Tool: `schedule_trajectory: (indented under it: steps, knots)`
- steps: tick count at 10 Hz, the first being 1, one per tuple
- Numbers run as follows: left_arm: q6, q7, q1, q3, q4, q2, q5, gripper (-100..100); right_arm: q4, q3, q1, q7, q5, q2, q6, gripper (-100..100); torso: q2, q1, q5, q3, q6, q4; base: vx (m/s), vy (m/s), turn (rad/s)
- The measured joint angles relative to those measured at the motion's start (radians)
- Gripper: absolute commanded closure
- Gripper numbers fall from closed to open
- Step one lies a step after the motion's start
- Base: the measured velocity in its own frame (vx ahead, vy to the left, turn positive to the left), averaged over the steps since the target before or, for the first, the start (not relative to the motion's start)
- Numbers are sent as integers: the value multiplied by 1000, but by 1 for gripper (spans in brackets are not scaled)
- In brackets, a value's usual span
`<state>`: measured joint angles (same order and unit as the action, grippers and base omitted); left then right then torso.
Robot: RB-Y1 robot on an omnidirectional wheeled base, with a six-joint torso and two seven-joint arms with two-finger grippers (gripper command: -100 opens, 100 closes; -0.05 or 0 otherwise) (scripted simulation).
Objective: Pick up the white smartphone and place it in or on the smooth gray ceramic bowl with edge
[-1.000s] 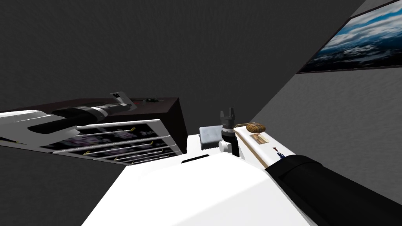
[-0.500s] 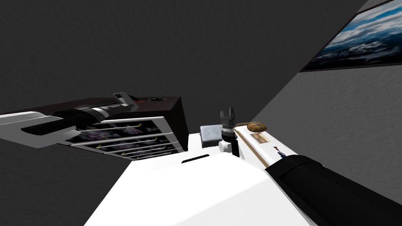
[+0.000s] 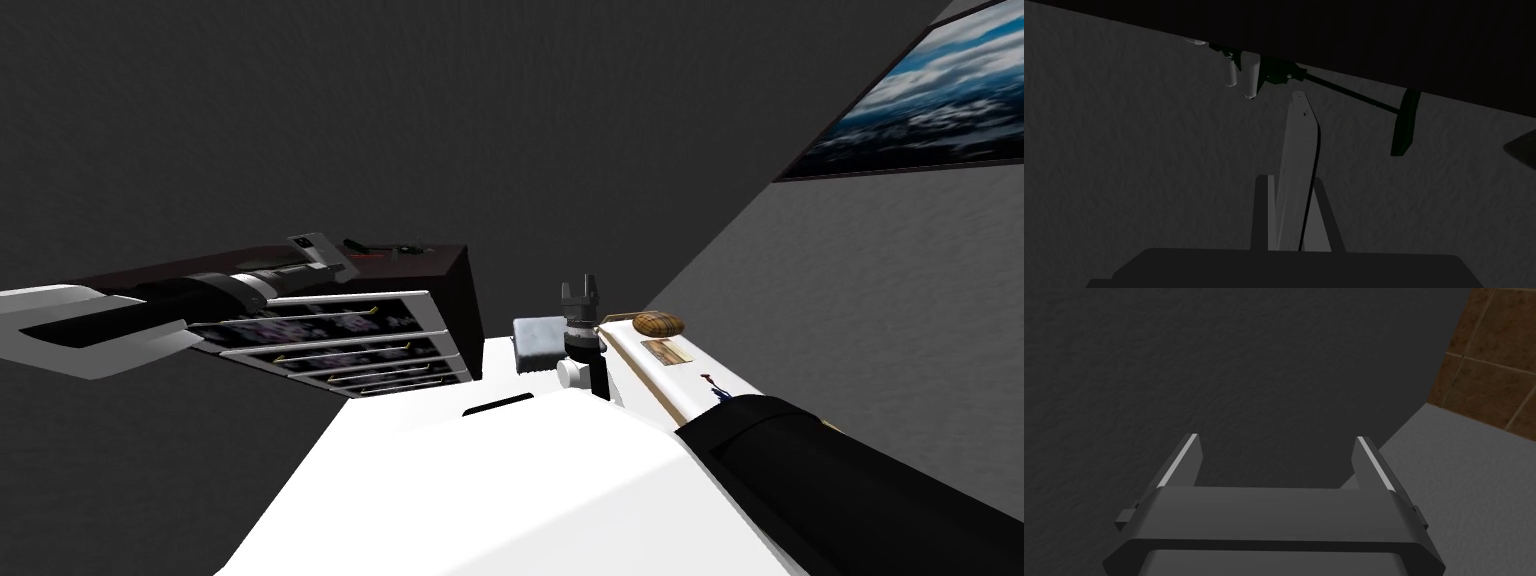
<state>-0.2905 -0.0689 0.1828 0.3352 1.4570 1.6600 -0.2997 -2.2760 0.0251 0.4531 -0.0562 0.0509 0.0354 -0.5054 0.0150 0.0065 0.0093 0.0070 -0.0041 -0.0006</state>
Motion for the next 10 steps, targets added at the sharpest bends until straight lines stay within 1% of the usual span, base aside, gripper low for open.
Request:
schedule_trajectory:
  steps: [1, 3, 5, 7, 10]
  knots:
    - [-14, -12, -8, -7, 8, 4, -20, 100, 0, 0, 0, 0, 0, 0, 0, 0, 0, 2, 0, 0, 0, 1, 53, 146, 71]
    - [-19, -9, 7, 1, 13, 21, -10, 100, 0, 0, 0, 0, 0, 0, 0, 0, -9, 10, 2, -5, 1, -1, 69, 189, -1]
    - [2, 15, 24, 12, 20, 40, 19, 100, 0, 0, 0, 0, 0, 0, 0, 0, -13, 13, 3, -8, 0, -3, 135, 211, -19]
    - [33, 47, 29, 13, 32, 72, 48, 100, 0, 0, 0, 0, 0, 0, 0, 0, -18, 14, 3, -11, 0, -5, 124, 202, -19]
    - [80, 104, 64, 43, 35, 107, 107, 100, 0, 0, 0, 0, 0, 0, 0, 0, -17, 13, 2, -10, -1, -5, 125, 219, -26]
